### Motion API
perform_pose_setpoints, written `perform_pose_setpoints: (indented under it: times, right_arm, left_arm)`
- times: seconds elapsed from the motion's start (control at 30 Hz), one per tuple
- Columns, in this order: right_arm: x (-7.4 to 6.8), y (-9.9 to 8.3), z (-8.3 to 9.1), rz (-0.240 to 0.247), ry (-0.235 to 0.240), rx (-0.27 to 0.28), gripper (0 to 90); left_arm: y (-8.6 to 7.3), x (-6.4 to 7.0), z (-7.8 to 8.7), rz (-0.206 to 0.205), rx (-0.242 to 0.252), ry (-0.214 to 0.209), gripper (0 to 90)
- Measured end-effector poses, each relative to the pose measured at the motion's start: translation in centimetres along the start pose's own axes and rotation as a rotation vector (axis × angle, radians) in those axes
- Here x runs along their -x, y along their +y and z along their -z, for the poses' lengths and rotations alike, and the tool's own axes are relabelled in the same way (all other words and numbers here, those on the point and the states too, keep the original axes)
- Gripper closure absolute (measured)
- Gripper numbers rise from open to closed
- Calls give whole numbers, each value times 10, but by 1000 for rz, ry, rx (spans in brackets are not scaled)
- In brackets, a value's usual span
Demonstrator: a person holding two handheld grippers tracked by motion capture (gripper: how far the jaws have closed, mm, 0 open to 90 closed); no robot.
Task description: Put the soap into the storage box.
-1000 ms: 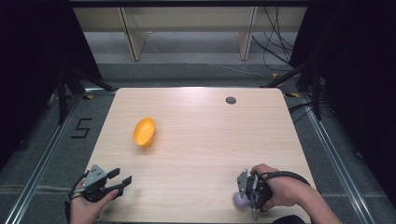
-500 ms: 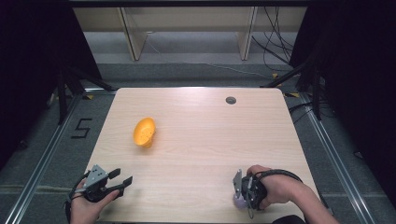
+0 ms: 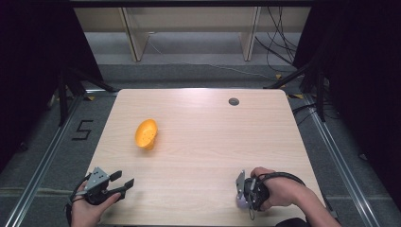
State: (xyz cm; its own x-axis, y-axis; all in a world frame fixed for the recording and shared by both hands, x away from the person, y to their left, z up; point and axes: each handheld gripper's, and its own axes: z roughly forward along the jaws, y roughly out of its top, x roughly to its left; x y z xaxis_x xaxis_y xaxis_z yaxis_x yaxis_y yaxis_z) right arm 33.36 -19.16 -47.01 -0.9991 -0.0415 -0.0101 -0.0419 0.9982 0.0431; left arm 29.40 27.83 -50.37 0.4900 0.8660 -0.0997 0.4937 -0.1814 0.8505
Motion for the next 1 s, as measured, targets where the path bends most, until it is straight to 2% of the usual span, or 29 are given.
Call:
perform_pose_setpoints:
  times: [0.07, 0.1, 0.13, 0.17, 0.2, 0.23, 0.27, 0.3, 0.33, 0.4, 0.43, 0.47, 0.53, 0.57, 0.6, 0.63, 0.67, 0.7, 0.73, 0.77, 0.8, 0.83, 0.87, 0.93, 0.97, 1.0]
  right_arm:
    - [-1, -2, 0, -8, -15, 15, 501]
    - [0, -3, -1, 8, -27, 52, 501]
    - [0, -3, -1, 8, -27, 52, 501]
    - [-2, -5, 0, -16, -31, 47, 501]
    - [-3, -7, 0, -24, -44, 72, 501]
    - [-3, -7, 0, -24, -44, 72, 501]
    - [-4, -8, 0, -45, -53, 68, 501]
    - [-6, -9, 0, -72, -52, 86, 501]
    - [-9, -10, 1, -113, -70, 85, 502]
    - [-10, -11, 2, -122, -83, 85, 501]
    - [-8, -11, 3, -95, -111, 102, 502]
    - [-10, -10, 3, -121, -116, 108, 502]
    - [-10, -9, 6, -107, -152, 95, 502]
    - [-9, -8, 8, -92, -167, 108, 502]
    - [-9, -8, 8, -92, -167, 108, 502]
    - [-10, -7, 9, -104, -173, 122, 502]
    - [-11, -5, 12, -107, -202, 123, 502]
    - [-11, -5, 12, -107, -202, 123, 502]
    - [-13, -5, 13, -134, -208, 128, 502]
    - [-13, -4, 15, -138, -223, 116, 502]
    - [-12, -2, 16, -112, -235, 134, 502]
    - [-13, -1, 18, -132, -253, 133, 502]
    - [-13, -1, 18, -132, -253, 133, 502]
    - [-12, 1, 19, -96, -274, 154, 502]
    - [-14, 2, 20, -119, -289, 155, 502]
    - [-12, 3, 21, -89, -294, 167, 502]
  left_arm:
    - [0, -1, 0, -16, 0, -5, 380]
    - [0, -1, 0, -10, 0, -3, 379]
    - [0, 0, 0, -3, 1, -2, 379]
    - [0, 0, 0, -1, 0, 2, 379]
    - [0, 0, 0, -1, 0, 1, 379]
    - [0, 0, 0, -1, 0, -2, 379]
    - [0, 0, 0, 0, 0, -4, 379]
    - [0, 0, 0, -1, 0, 0, 379]
    - [0, -1, 0, -16, 0, -3, 378]
    - [0, 0, 0, 0, 1, -2, 378]
    - [0, 0, 0, -1, -1, -2, 378]
    - [0, 0, 0, -1, 0, -1, 378]
    - [0, 0, -1, 0, 0, -3, 378]
    - [0, 0, 0, -1, -1, -1, 378]
    - [0, 0, 0, -1, -1, -1, 378]
    - [0, 0, 0, -2, -1, -1, 378]
    - [0, -1, 0, -2, -1, -1, 377]
    - [0, -1, 0, -2, -1, -1, 377]
    - [0, -1, 0, 0, 1, -2, 377]
    - [0, -1, 0, -6, -1, 2, 377]
    - [0, -1, 1, -11, -3, 6, 377]
    - [0, -1, 1, -17, -4, 5, 377]
    - [0, -1, 1, -18, -4, 8, 377]
    - [0, -1, 0, -16, -1, 4, 376]
    - [0, -1, 0, -16, -1, 3, 377]
    - [0, -1, 0, -14, 0, 2, 376]
